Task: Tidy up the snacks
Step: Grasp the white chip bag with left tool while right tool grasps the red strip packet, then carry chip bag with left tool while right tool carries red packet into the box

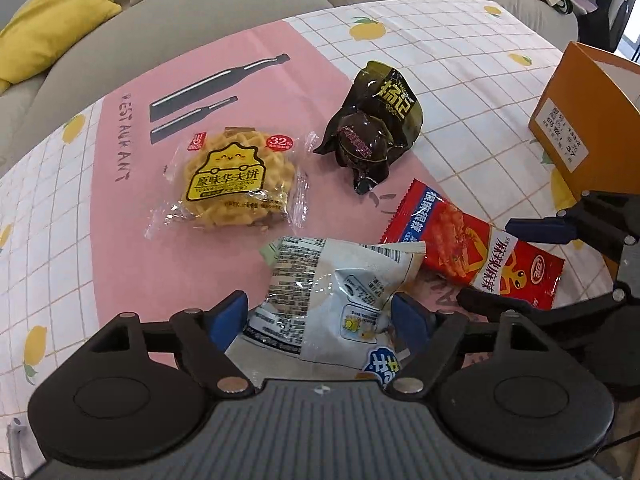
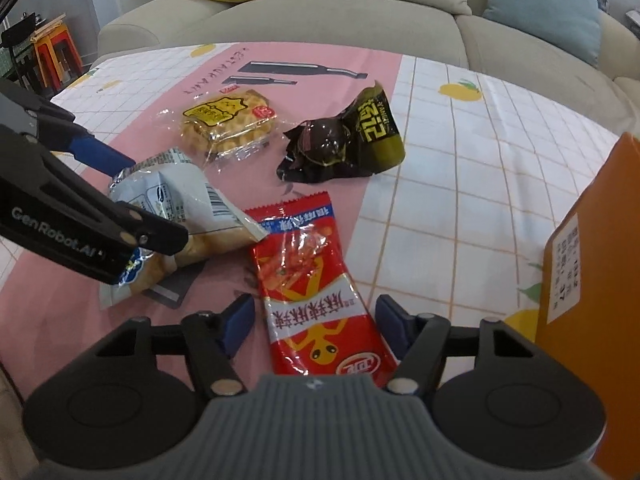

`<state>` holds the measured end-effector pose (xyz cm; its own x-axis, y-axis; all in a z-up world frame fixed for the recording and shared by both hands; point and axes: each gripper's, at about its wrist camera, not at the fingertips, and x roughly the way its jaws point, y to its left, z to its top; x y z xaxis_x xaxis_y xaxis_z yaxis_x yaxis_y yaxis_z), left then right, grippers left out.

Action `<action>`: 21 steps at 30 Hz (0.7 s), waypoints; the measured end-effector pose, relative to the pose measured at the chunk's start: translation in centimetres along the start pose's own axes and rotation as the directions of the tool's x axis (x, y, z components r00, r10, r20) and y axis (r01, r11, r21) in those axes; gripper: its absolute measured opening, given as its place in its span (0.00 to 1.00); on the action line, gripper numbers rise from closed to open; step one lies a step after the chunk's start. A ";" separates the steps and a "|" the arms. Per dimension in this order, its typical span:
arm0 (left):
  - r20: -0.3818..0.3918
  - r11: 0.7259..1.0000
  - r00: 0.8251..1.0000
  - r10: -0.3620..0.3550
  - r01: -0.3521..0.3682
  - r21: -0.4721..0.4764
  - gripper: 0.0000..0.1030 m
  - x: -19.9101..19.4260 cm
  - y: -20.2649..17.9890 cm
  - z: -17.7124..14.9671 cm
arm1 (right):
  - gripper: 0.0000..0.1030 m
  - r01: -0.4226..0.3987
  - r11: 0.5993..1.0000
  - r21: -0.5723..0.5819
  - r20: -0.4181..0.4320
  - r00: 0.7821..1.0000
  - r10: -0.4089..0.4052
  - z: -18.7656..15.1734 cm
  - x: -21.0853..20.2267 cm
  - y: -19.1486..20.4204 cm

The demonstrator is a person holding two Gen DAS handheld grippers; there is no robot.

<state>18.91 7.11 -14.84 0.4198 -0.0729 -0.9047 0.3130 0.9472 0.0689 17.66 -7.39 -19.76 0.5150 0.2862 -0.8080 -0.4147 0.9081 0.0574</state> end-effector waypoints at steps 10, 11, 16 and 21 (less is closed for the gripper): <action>-0.012 0.999 1.000 0.008 -0.009 -0.047 0.73 1.0 -0.5 -0.4 | 0.44 0.038 0.999 -0.030 0.028 0.999 -0.037 -0.6 -0.3 0.4; -0.011 0.997 1.000 0.010 -0.011 -0.071 0.71 0.9 -0.3 -0.4 | 0.42 0.037 0.999 -0.030 0.029 0.999 -0.036 -0.5 -0.4 0.4; 0.006 0.986 1.000 0.016 -0.015 -0.168 0.66 -0.1 -0.1 -0.5 | 0.31 0.028 1.000 0.008 0.028 0.999 -0.029 -0.3 -0.7 0.1; 0.051 0.974 0.998 0.024 -0.012 -0.228 0.66 -2.4 -0.7 -0.2 | 0.27 0.030 0.998 0.048 0.030 0.999 -0.032 -0.1 -1.5 -0.2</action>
<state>17.46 6.68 -12.79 0.4702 -0.0661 -0.8801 0.1055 0.9942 -0.0183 16.89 -8.02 -18.59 0.5504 0.2664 -0.7912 -0.3628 0.9299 0.0608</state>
